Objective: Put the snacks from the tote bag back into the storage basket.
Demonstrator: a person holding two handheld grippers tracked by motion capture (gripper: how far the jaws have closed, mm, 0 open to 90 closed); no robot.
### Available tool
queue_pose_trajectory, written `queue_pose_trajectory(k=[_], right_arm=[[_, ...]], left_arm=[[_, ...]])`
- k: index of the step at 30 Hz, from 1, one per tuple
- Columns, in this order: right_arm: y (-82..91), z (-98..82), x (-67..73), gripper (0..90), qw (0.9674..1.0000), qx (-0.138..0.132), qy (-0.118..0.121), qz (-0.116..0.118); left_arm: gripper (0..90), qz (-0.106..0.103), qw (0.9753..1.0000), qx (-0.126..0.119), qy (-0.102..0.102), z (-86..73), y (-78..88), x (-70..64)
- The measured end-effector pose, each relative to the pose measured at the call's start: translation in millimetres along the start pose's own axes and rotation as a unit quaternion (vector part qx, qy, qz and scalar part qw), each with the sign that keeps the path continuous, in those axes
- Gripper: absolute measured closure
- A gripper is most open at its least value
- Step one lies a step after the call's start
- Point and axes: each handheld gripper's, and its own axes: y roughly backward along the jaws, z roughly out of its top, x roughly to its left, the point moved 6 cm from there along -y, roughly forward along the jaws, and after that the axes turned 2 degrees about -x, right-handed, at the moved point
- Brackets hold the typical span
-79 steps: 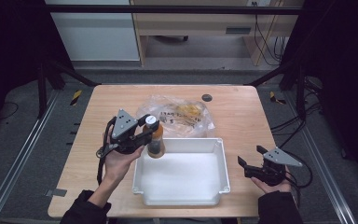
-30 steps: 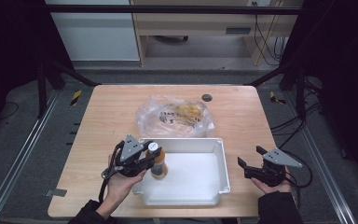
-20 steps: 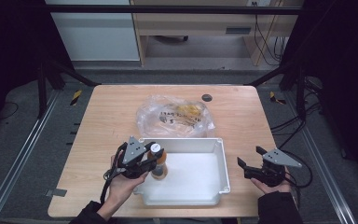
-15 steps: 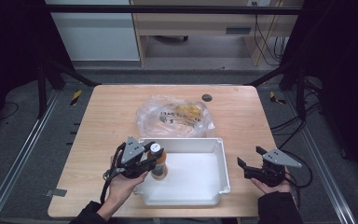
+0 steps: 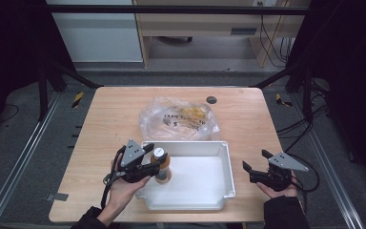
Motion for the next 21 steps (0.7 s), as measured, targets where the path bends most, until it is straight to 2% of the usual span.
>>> queue_pose_trajectory(k=[5,8,11,21], right_arm=[[0.1,-0.2,-0.2,15.4,1.0000,0.000,-0.001,-0.001],[0.3,-0.4,-0.6,15.3,1.0000,0.001,-0.003,-0.001],[0.4,-0.7,-1.2,15.1,1.0000,0.002,-0.003,-0.002],[0.7,-1.3,-2.4,14.6,1.0000,0.003,-0.005,-0.005]], left_arm=[[32.9,-0.012,0.9999,-0.011,0.000,1.7,9.0,4.0],[31.0,-0.019,0.9998,-0.010,-0.004,0.0,13.0,6.1],[29.8,-0.017,0.9998,-0.010,-0.008,-3.9,16.9,10.6],[27.1,-0.005,0.9995,-0.031,0.005,-9.4,32.2,33.1]])
